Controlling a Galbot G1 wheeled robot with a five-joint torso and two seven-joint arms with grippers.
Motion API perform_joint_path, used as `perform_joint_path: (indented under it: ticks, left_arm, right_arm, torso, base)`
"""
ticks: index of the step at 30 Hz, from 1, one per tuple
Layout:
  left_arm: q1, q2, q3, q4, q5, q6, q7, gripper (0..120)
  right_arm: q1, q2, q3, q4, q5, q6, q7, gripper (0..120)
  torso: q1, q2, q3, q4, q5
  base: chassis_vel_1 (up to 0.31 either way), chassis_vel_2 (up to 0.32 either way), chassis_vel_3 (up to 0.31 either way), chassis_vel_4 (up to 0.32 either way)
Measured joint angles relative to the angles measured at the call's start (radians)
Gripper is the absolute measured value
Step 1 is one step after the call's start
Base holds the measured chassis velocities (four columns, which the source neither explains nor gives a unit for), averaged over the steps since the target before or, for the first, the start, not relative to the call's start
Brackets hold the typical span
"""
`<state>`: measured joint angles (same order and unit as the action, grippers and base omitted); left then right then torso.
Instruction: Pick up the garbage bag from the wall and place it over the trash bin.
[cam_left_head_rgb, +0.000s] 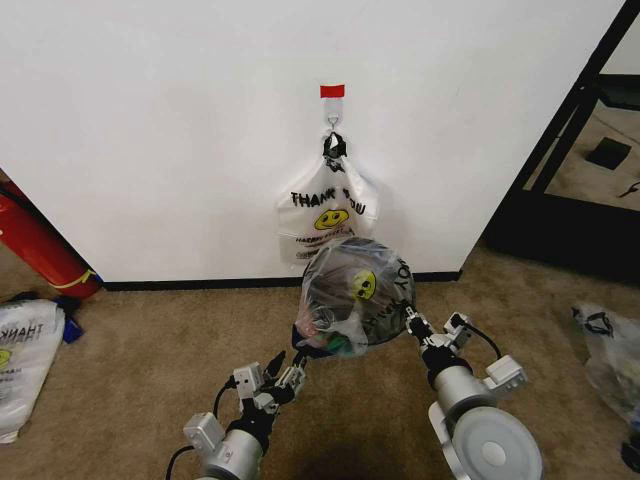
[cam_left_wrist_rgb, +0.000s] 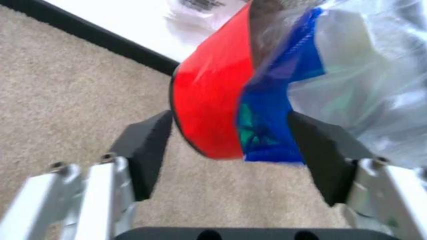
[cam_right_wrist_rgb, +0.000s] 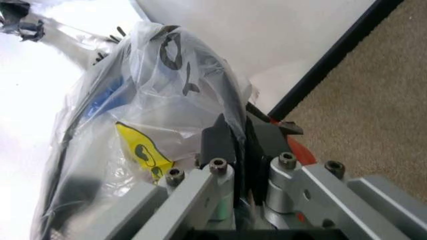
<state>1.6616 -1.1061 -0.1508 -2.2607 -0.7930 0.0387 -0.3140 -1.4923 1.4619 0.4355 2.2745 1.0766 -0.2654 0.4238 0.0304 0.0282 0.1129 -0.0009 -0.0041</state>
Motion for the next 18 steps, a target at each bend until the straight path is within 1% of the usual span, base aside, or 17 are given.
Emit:
perform_joint_path:
  ticks: [3, 4, 6, 8, 11, 12, 13, 16, 17, 18]
  left_arm:
    - [0.019, 0.012, -0.023, -0.011, 0.029, -0.025, -0.013, 88]
    - [0.019, 0.012, -0.023, -0.011, 0.029, -0.025, -0.013, 88]
    - [0.034, 0.019, -0.048, -0.033, 0.046, -0.037, -0.032, 97]
    - [0.044, 0.025, -0.071, -0.057, 0.062, -0.044, -0.049, 100]
    - [0.038, 0.05, -0.083, -0.1, 0.075, -0.044, -0.061, 98]
    - [0.038, 0.05, -0.083, -0.1, 0.075, -0.044, -0.061, 98]
    - [0.021, 0.067, -0.076, -0.12, 0.085, -0.036, -0.062, 98]
    - [-0.05, 0.11, -0.049, -0.142, 0.108, -0.008, -0.059, 86]
    - [-0.099, 0.132, -0.039, -0.147, 0.107, 0.009, -0.054, 82]
    - [-0.129, 0.151, -0.036, -0.149, 0.103, 0.019, -0.046, 81]
  right_arm:
    - [0.008, -0.005, 0.004, -0.014, -0.005, 0.004, 0.0, 1]
    - [0.008, -0.005, 0.004, -0.014, -0.005, 0.004, 0.0, 1]
    - [0.013, -0.007, 0.006, -0.026, -0.017, 0.009, -0.002, 1]
    - [0.014, -0.009, 0.004, -0.038, -0.038, 0.016, -0.009, 1]
    - [0.013, -0.008, -0.006, -0.047, -0.074, 0.026, -0.016, 1]
    - [0.013, -0.008, -0.006, -0.047, -0.074, 0.026, -0.016, 1]
    - [0.009, -0.007, -0.013, -0.048, -0.099, 0.031, -0.024, 1]
    - [-0.006, -0.006, -0.029, -0.047, -0.154, 0.043, -0.051, 1]
    - [-0.012, -0.007, -0.037, -0.047, -0.172, 0.046, -0.06, 1]
    - [-0.015, -0.008, -0.042, -0.047, -0.181, 0.047, -0.064, 1]
  torso:
    - [0.0, 0.0, 0.0, 0.0, 0.0001]
    - [0.0, 0.0, 0.0, 0.0, 0.0001]
    - [0.0, 0.0, 0.0, 0.0, 0.0002]
    - [0.0, 0.0, 0.0, 0.0001, 0.0001]
    - [0.0, 0.0, 0.0, 0.0002, 0.0001]
    - [0.0, 0.0, 0.0, 0.0002, 0.0001]
    - [0.0, 0.0, 0.0, 0.0002, 0.0003]
    - [0.0, 0.0, 0.0, 0.0001, 0.0]
    - [0.0, 0.0, 0.0, -0.0002, 0.0]
    - [0.0, 0.0, 0.0, -0.0004, -0.0001]
  base:
    - [0.0, 0.0, 0.0, 0.0]
    - [0.0, 0.0, 0.0, 0.0]
    - [0.0, 0.0, 0.0, 0.0]
    - [0.0, 0.0, 0.0, 0.0]
    - [0.0, 0.0, 0.0, 0.0]
    - [0.0, 0.0, 0.0, 0.0]
    - [0.0, 0.0, 0.0, 0.0]
    - [0.0, 0.0, 0.0, 0.0]
    - [0.0, 0.0, 0.0, 0.0]
    - [0.0, 0.0, 0.0, 0.0]
